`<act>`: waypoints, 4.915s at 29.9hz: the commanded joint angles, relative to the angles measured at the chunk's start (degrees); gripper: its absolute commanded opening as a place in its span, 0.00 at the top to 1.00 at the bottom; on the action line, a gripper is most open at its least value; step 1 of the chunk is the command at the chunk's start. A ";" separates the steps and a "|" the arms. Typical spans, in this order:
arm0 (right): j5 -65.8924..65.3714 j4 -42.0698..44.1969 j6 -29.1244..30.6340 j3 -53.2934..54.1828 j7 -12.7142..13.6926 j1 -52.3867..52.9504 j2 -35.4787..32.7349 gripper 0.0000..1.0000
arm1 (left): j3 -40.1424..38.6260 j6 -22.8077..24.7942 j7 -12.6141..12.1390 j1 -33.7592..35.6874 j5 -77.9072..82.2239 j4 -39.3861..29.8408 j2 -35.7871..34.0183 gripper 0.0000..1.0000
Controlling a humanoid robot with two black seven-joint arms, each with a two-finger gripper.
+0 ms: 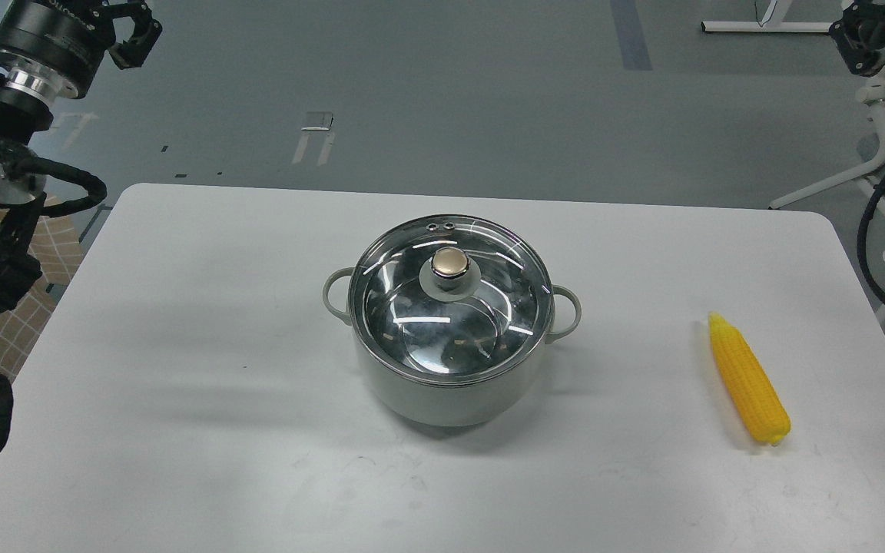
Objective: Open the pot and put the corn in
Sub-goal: 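Raise the left arm and move the left gripper toward the pot lid, then lower the left gripper onto the brass knob of the glass lid, then close the left gripper around the lid knob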
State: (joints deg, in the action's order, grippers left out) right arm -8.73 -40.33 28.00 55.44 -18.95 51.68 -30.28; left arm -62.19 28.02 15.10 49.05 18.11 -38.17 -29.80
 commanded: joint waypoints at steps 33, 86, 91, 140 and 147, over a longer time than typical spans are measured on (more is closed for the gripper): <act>0.11 0.34 0.00 1.51 -0.03 -0.09 -3.55 0.00 | 3.83 -1.11 0.98 -0.01 38.46 -30.63 -3.60 0.04; 0.11 0.51 0.00 10.65 -0.12 -9.05 -5.40 0.00 | 34.07 -15.36 0.89 -6.95 105.38 -48.76 -5.01 0.29; 0.11 0.43 0.00 10.65 -0.12 -9.05 -5.31 0.00 | 34.07 -15.53 0.89 -7.04 105.29 -48.49 -4.92 0.29; 0.03 0.86 0.00 10.57 -0.12 -9.49 -5.23 0.00 | 33.28 -17.03 0.89 -8.27 105.03 -48.75 -4.48 0.75; -0.06 1.04 0.00 10.57 -0.12 -9.49 -5.23 0.00 | 29.33 -16.77 1.07 -7.92 104.33 -52.62 -8.78 0.75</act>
State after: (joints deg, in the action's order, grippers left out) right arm -8.70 -39.37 28.00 66.00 -19.07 42.20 -35.51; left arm -31.11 10.99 16.10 41.03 122.85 -89.64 -36.55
